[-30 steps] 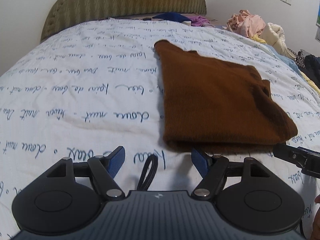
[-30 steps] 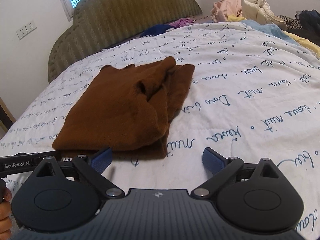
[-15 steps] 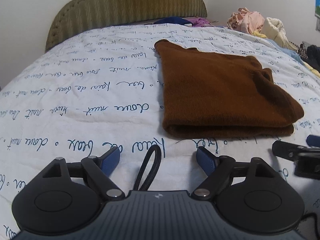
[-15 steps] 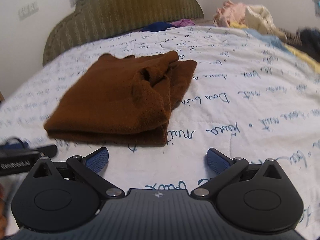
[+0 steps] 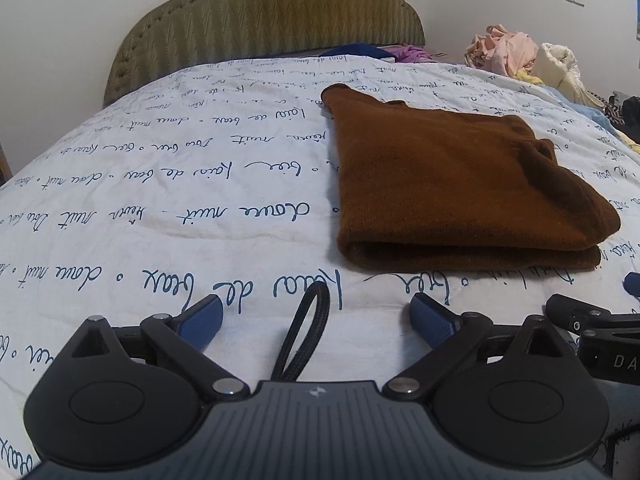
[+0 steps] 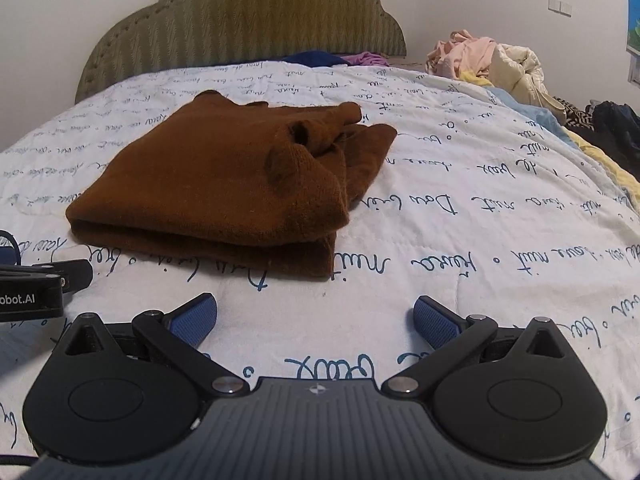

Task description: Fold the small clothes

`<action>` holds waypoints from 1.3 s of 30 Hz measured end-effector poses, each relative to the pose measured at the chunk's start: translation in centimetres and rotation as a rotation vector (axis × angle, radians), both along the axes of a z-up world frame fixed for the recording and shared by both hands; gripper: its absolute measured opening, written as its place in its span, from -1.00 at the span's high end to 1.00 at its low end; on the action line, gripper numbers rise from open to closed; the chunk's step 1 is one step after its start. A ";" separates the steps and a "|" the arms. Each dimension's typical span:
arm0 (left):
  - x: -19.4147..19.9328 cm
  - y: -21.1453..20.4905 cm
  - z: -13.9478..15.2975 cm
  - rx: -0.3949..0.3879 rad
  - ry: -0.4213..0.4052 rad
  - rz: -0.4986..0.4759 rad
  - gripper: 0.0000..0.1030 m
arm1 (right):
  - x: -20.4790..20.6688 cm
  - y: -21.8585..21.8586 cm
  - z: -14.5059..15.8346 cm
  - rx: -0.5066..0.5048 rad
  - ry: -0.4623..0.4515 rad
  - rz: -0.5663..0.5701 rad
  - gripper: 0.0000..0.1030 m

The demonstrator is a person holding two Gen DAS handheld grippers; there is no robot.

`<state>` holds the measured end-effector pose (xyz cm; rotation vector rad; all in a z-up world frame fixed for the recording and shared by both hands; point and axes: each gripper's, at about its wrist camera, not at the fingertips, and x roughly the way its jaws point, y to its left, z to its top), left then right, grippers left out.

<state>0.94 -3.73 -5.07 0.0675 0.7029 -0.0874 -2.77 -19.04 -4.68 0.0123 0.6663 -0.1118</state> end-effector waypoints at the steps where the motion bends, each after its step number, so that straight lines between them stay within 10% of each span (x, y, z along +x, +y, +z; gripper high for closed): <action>1: 0.0 0.0 0.0 -0.001 -0.001 0.001 -0.96 | 0.1 -0.2 0.0 0.015 0.004 0.000 -1.00; 39: 0.3 -0.8 -0.4 0.032 -0.001 0.007 -1.00 | 0.0 -0.4 -0.2 0.037 0.005 0.000 -1.00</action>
